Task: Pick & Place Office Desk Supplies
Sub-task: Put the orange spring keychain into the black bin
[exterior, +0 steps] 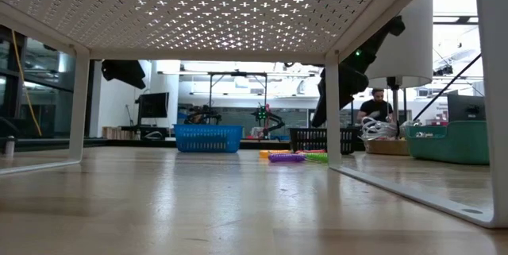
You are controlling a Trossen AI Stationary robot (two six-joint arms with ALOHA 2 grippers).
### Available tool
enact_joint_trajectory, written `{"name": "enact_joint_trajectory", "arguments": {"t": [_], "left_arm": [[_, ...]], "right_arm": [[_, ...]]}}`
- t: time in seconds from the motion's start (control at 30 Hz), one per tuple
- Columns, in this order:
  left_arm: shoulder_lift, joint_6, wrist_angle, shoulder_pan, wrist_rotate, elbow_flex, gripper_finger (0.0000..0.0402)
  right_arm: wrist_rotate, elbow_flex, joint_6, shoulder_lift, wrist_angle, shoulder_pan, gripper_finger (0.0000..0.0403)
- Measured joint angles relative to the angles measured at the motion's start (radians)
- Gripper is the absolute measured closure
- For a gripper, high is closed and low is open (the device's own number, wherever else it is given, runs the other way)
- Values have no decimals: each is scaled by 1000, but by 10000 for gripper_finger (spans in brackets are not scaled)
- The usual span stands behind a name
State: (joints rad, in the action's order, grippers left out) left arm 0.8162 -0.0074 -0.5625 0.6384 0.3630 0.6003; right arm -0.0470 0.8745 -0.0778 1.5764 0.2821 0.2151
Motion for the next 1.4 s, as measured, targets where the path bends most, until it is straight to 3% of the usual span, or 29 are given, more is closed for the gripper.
{"name": "enact_joint_trajectory", "arguments": {"t": [0.27, 0.5, 1.4], "left_arm": [[0, 0, 0, 0, 0, 0, 206], [0, 0, 0, 0, 0, 0, 206], [0, 0, 26, 0, 0, 0, 206]], "right_arm": [[-95, 0, 4, 7, -10, -45, 319], [-102, 0, 10, 97, -82, -47, 319], [-157, 1, 22, 198, -172, -42, 319]]}}
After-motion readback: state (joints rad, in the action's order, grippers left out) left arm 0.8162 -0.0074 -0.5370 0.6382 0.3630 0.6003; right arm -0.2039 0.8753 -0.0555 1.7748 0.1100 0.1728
